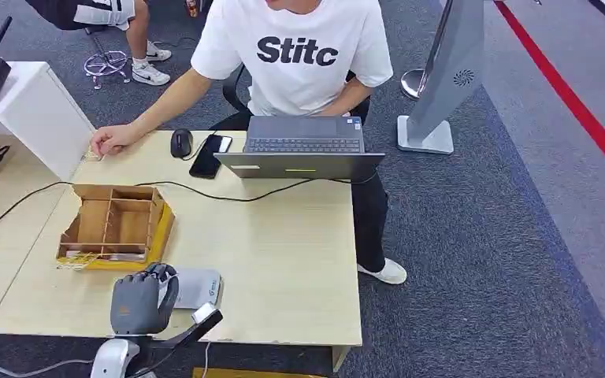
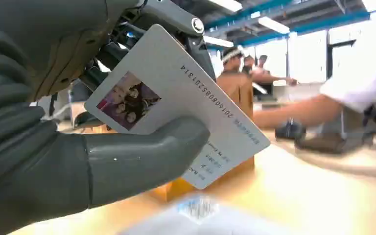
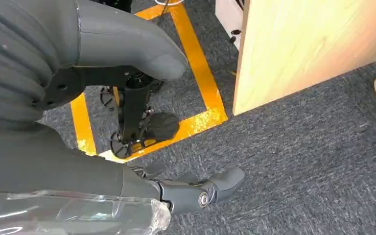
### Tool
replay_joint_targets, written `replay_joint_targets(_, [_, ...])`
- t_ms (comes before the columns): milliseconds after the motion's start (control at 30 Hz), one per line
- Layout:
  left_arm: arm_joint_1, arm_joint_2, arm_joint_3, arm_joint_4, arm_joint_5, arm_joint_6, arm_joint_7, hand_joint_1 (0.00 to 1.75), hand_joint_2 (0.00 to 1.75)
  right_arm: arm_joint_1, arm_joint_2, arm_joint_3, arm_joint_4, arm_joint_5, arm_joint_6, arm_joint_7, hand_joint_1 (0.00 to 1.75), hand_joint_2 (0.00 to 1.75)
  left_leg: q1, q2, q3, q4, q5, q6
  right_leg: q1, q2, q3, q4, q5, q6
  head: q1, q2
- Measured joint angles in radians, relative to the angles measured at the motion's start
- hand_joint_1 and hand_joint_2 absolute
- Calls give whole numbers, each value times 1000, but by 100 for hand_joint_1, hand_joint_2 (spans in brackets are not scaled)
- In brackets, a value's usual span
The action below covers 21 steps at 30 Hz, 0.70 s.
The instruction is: Pass the card to the sensor for recognition and then transmit it.
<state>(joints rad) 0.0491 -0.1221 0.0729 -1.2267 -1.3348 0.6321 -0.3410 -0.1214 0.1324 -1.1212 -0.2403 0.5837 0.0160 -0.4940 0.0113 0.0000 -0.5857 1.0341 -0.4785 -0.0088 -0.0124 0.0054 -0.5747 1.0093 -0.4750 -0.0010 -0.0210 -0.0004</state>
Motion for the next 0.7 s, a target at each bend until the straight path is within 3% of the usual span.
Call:
replay_joint_targets(167, [-40,3,20,136,-3,48,-13,175,175,-1,0,0,0,0,7,3,0,175,0,0,0,0,0,0,0,-1,1,0,0,0,0,0])
replay_joint_targets(333, [-70,7,41,198,-12,55,-14,175,175,-1,0,0,0,3,12,4,0,175,0,0,2,0,0,0,0,0,3,0,0,0,0,0])
replay_joint_targets(500, [-71,7,54,198,-21,70,-44,175,175,-2,0,0,0,10,12,11,0,175,0,0,3,0,1,-1,0,-1,3,0,0,0,0,0])
replay_joint_targets(700, [-56,5,54,81,-37,38,-40,175,175,-10,0,1,0,21,12,18,0,175,0,0,2,0,1,-1,0,-1,2,1,0,0,0,0])
